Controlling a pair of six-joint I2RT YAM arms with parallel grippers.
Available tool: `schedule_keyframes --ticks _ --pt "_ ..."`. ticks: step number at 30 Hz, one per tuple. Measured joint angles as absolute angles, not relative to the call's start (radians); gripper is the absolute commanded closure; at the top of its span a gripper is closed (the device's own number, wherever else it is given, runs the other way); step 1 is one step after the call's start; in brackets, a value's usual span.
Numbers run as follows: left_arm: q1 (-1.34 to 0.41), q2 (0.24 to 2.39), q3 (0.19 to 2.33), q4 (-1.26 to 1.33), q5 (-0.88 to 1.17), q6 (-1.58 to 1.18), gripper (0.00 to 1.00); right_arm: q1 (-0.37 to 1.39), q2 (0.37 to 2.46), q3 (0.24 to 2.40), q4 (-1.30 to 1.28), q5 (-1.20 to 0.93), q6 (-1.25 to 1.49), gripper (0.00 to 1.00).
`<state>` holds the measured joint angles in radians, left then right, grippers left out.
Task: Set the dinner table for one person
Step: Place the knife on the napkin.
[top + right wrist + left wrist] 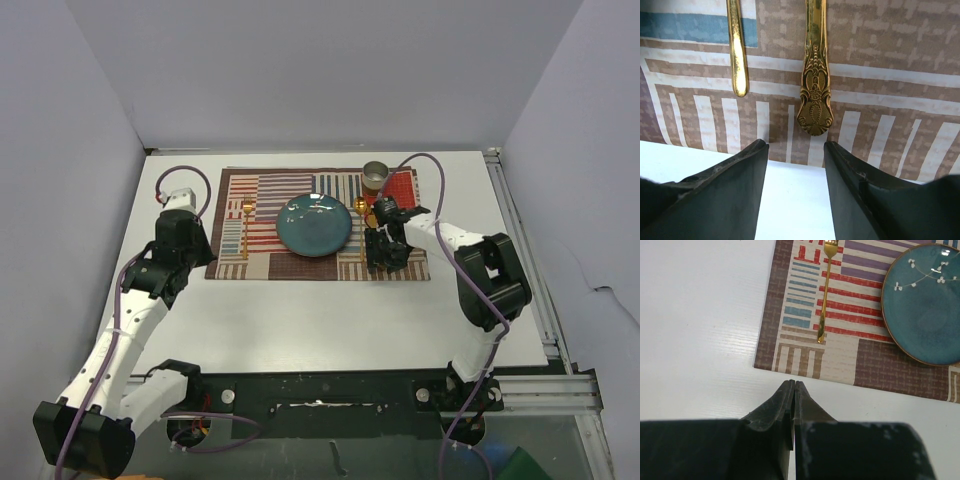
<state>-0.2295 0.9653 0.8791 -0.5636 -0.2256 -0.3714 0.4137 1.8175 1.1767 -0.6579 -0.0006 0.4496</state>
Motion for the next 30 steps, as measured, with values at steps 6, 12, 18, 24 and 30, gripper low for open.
schedule_keyframes --ticks 6,12,18,24,30 --pt "-0.227 0.966 0.879 -0.563 -0.223 -0.371 1.0 0.414 1.845 1.192 -0.657 -0.002 0.449 0.51" --pt "-0.223 0.969 0.879 -0.563 -0.218 -0.37 1.0 0.414 1.863 1.218 -0.653 -0.014 0.449 0.51" --pt "-0.219 0.973 0.879 -0.562 -0.208 -0.37 1.0 0.414 1.879 1.239 -0.659 -0.02 0.449 0.52" --pt "-0.218 0.974 0.879 -0.562 -0.204 -0.369 1.0 0.414 1.897 1.266 -0.668 -0.023 0.448 0.52" --pt "-0.214 0.975 0.879 -0.555 -0.204 -0.369 1.0 0.414 1.91 1.284 -0.663 -0.033 0.443 0.52"
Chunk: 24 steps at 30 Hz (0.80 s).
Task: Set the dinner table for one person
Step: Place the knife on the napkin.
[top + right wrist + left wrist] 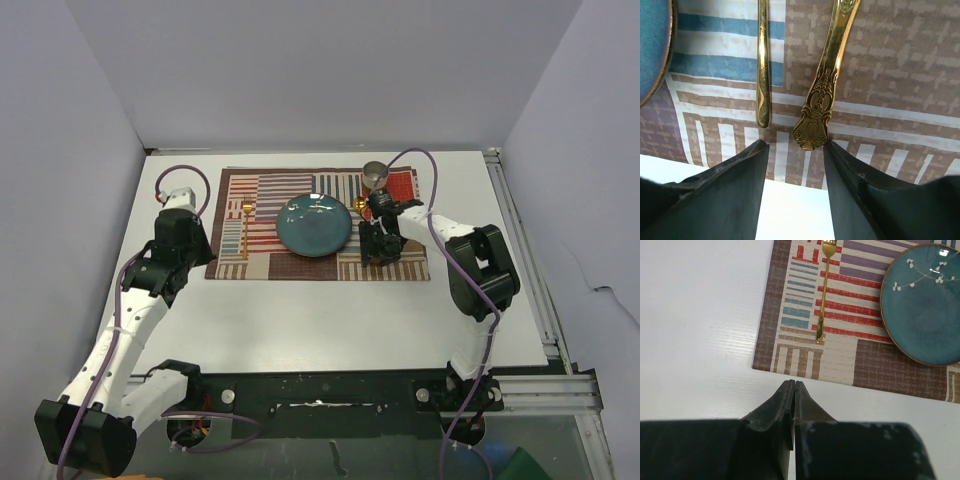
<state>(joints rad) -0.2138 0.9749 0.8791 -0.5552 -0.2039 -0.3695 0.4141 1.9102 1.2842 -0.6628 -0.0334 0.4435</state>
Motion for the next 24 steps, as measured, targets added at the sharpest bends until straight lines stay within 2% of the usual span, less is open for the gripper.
schedule_keyframes --ticks 14,21,24 --pt "-0.213 0.977 0.878 -0.552 -0.204 -0.369 1.0 0.423 1.864 1.249 -0.658 -0.004 0.438 0.46" --pt "-0.212 0.978 0.875 -0.548 -0.204 -0.365 1.0 0.469 1.585 1.182 -0.663 0.129 0.437 0.42" --pt "-0.212 0.982 0.874 -0.545 -0.204 -0.362 1.0 0.493 1.41 1.169 -0.654 0.197 0.434 0.32"
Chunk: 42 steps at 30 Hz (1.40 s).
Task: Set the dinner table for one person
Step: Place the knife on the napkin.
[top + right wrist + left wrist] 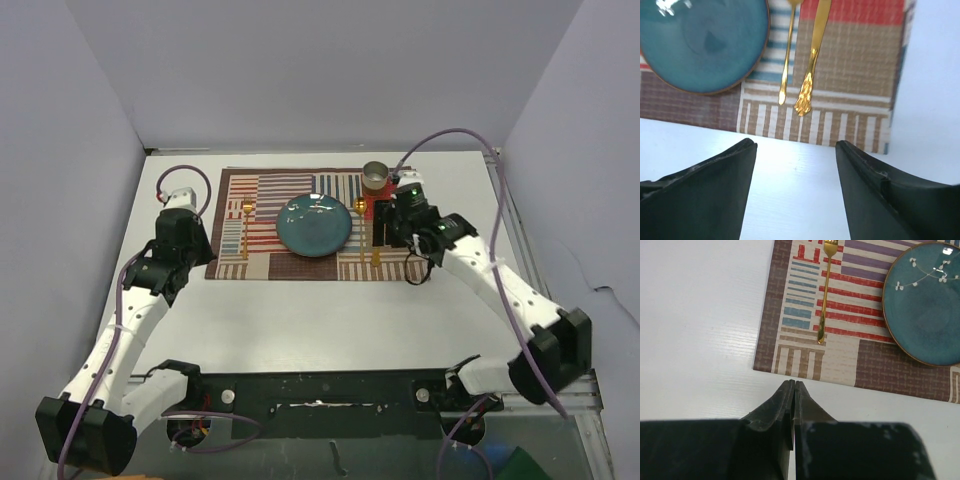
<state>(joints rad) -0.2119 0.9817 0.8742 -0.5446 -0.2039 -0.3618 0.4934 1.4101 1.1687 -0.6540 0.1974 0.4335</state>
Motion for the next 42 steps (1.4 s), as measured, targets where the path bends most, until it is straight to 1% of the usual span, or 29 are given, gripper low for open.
schedule_keyframes --ticks 2,3,6,10,14,21,32,42 --pt "-0.212 0.988 0.874 -0.542 -0.204 -0.361 1.0 0.498 1.299 1.156 -0.639 0.221 0.429 0.25" --pt "-0.211 0.993 0.874 -0.541 -0.204 -0.361 1.0 0.492 1.242 1.146 -0.629 0.235 0.426 0.23" --pt "-0.209 1.011 0.874 -0.541 -0.204 -0.361 1.0 0.477 1.106 1.123 -0.622 0.278 0.415 0.21" --pt "-0.208 1.026 0.874 -0.541 -0.202 -0.359 1.0 0.465 1.069 1.119 -0.624 0.316 0.395 0.2" --pt "-0.208 1.032 0.874 -0.541 -0.201 -0.359 1.0 0.462 1.125 1.093 -0.621 0.294 0.374 0.22" --pt "-0.208 1.046 0.874 -0.541 -0.201 -0.358 1.0 0.449 1.337 1.065 -0.564 0.162 0.35 0.3" --pt "-0.208 1.052 0.874 -0.541 -0.2 -0.358 1.0 0.418 1.629 1.066 -0.422 -0.13 0.331 0.33" --pt "-0.208 1.053 0.874 -0.541 -0.2 -0.358 1.0 0.419 1.678 1.068 -0.379 -0.298 0.332 0.33"
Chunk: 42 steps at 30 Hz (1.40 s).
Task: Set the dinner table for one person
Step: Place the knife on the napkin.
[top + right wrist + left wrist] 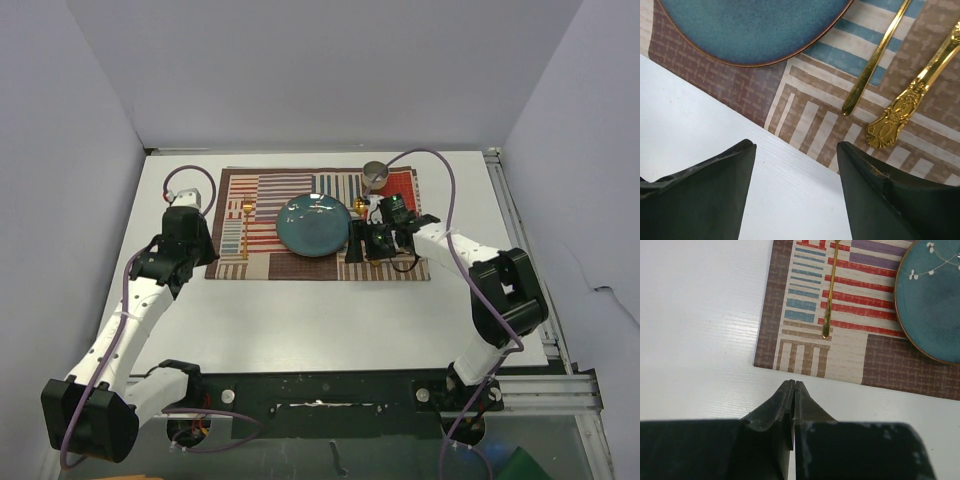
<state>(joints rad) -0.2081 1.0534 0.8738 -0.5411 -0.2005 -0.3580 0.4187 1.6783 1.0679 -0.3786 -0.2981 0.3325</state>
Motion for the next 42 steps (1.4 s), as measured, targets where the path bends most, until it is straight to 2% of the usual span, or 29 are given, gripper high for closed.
schedule_keyframes --ticks 11,42 --pt "-0.207 1.055 0.874 -0.541 -0.197 -0.358 1.0 0.419 1.757 1.069 -0.366 -0.369 0.332 0.34" --pt "-0.207 1.055 0.874 -0.541 -0.186 -0.358 1.0 0.419 1.794 1.07 -0.368 -0.35 0.321 0.34"
